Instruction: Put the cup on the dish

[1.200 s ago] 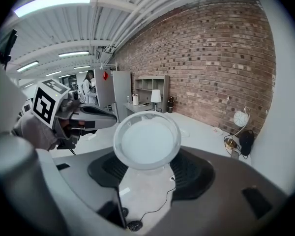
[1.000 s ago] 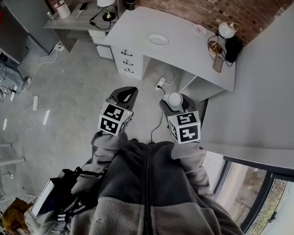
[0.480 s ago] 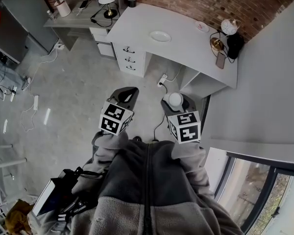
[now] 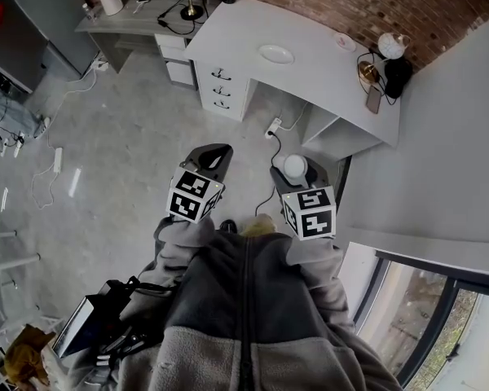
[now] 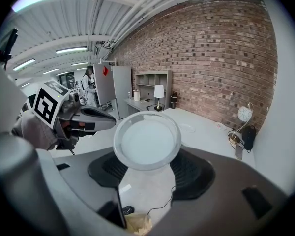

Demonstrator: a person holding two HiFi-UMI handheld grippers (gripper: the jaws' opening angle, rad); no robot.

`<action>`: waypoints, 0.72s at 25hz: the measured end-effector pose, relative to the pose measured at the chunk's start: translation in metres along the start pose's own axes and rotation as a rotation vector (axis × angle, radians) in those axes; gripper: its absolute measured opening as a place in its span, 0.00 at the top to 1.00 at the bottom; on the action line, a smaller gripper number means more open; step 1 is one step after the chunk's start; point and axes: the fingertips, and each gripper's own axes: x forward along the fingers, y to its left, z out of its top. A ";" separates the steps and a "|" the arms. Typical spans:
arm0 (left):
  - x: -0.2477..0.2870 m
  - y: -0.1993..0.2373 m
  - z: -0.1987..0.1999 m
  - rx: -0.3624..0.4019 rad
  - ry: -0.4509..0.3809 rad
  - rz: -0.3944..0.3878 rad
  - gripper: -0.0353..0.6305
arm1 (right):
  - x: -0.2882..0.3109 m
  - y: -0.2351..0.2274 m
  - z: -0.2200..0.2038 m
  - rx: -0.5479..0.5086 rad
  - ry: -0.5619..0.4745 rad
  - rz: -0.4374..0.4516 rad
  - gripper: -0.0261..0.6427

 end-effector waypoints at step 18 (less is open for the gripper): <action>0.042 0.051 0.014 -0.032 -0.015 0.053 0.94 | 0.057 -0.059 0.035 -0.002 -0.008 0.041 0.58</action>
